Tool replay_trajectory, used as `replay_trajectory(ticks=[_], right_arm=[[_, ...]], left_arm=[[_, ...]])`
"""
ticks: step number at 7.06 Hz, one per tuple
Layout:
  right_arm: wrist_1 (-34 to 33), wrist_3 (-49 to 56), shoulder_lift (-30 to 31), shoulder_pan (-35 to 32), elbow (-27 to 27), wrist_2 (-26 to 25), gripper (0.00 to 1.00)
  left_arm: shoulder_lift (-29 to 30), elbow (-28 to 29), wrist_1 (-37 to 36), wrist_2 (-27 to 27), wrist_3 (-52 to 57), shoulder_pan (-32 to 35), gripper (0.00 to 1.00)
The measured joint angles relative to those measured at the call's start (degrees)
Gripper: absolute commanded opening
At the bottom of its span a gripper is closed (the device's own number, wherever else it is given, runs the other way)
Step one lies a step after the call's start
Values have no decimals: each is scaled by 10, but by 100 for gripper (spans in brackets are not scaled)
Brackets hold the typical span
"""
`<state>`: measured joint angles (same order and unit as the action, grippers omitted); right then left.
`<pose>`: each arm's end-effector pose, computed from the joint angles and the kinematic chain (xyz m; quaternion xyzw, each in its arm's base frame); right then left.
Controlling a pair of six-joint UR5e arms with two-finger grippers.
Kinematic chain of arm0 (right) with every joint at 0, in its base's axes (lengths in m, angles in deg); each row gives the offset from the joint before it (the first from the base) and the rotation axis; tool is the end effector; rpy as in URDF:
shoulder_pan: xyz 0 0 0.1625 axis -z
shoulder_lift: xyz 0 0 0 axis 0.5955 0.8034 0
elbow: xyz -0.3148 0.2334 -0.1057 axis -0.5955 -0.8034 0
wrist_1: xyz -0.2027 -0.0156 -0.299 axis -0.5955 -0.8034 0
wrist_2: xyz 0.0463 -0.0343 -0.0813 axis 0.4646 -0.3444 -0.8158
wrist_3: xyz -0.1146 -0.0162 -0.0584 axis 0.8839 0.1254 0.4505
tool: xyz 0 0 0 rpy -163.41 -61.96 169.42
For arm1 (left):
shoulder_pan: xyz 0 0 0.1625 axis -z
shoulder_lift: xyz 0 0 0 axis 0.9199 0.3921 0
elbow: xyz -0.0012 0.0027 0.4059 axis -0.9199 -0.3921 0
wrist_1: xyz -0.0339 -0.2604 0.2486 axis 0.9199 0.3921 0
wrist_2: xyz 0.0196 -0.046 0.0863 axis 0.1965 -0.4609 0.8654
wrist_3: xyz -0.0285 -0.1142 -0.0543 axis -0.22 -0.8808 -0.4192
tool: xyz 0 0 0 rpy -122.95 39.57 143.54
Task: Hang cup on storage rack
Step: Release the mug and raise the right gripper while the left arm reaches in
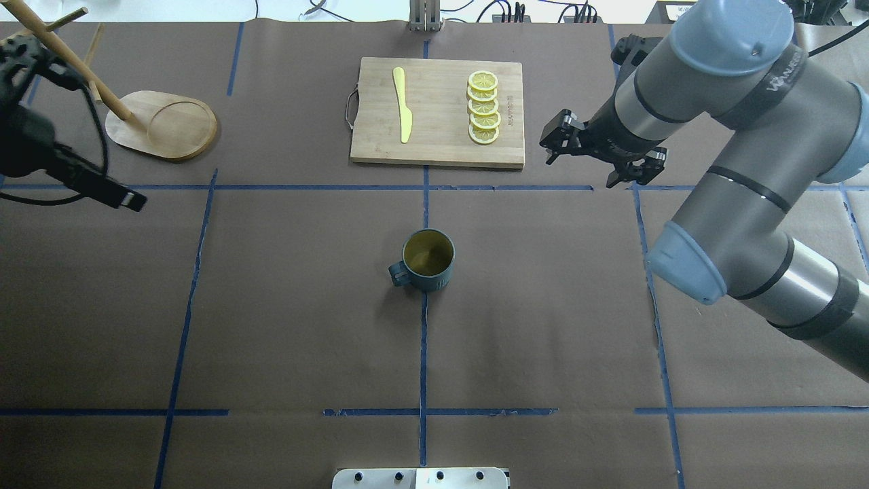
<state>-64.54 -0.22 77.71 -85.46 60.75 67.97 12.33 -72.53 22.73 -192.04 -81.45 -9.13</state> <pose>-0.3225 -0.4764 0.2944 -0.0064 -0.4300 0.1713 0.8864 0.2243 -0.4334 0.3443 0.1829 0.4790 0.2495 0.8215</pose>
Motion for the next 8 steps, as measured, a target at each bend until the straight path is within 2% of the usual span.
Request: replay_trajectory(ticks=[3, 5, 8], right_arm=[[0, 145, 47, -73, -14, 44, 100], [0, 203, 55, -106, -43, 66, 100], [0, 289, 63, -155, -82, 96, 100]], left_arm=[[86, 78, 107, 23, 10, -100, 98], [117, 149, 220, 110, 11, -183, 98], [144, 177, 258, 164, 8, -240, 98]])
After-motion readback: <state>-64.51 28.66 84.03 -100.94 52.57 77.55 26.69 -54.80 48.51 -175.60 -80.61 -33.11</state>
